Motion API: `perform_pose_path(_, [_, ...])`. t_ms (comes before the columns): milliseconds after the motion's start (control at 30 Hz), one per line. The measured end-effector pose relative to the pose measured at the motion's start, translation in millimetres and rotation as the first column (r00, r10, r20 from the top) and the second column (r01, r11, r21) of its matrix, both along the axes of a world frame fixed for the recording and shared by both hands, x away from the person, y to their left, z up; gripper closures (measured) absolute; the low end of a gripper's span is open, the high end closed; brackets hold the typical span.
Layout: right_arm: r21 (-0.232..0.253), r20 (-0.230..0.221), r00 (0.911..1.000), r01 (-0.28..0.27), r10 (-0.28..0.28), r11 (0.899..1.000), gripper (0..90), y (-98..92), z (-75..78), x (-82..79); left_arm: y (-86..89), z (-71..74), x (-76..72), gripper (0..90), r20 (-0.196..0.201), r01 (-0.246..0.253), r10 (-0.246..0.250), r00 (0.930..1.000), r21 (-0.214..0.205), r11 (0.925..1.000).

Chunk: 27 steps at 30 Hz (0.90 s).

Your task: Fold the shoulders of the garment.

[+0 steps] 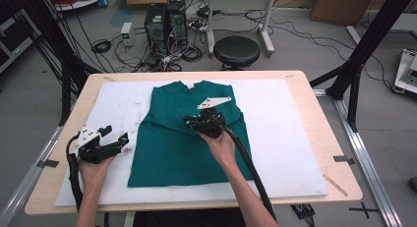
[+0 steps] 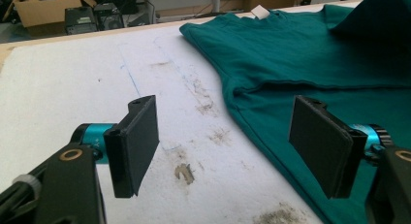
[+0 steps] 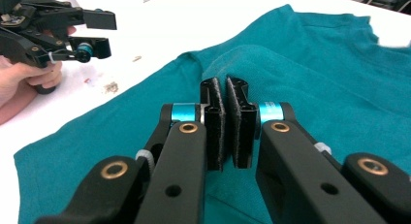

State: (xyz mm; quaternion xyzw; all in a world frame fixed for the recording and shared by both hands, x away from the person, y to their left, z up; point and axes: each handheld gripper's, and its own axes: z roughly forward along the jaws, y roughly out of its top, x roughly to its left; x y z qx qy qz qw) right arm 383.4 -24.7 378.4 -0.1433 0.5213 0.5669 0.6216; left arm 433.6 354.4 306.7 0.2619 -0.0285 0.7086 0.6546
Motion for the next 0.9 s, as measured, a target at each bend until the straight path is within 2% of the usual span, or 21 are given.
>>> perform_pose_path(467, [-0.041, -0.02, 0.9998, 0.006, -0.007, 0.999, 86.9, 18.3, -1.6, 8.0, -0.3, 0.1, 0.0, 26.6, 0.0, -0.002, 0.002, 1.0, -0.003, 1.0])
perform_pose_path(600, [-0.05, -0.041, 0.9991, 0.005, -0.007, 0.999, 85.9, 21.2, -0.4, 10.8, -0.4, 0.3, 0.1, 26.6, -0.001, -0.002, 0.002, 1.0, -0.002, 1.0])
perform_pose_path(633, [-0.06, -0.042, 0.9991, 0.003, -0.006, 0.998, 83.7, 21.6, 0.2, 11.6, -0.5, 0.3, 0.1, 26.6, -0.002, -0.002, 0.002, 1.0, -0.002, 1.0])
perform_pose_path(733, [-0.069, -0.06, 0.998, -0.023, 0.019, 0.997, 63.8, 21.4, 1.1, 11.6, -0.4, 0.3, 0.1, 26.6, -0.002, -0.001, 0.001, 1.0, -0.003, 1.0])
perform_pose_path(767, [-0.061, -0.057, 0.9979, -0.033, 0.03, 0.998, 53.7, 20.6, 1.2, 10.8, -0.4, 0.3, 0.1, 26.6, -0.003, 0.0, 0.0, 1.0, -0.002, 1.0])
perform_pose_path(900, [-0.012, -0.049, 0.9985, -0.023, 0.022, 1.0, 33.6, 13.3, 1.0, 4.8, -0.6, 0.5, 0.1, 26.6, -0.002, 0.002, -0.002, 1.0, -0.002, 1.0])
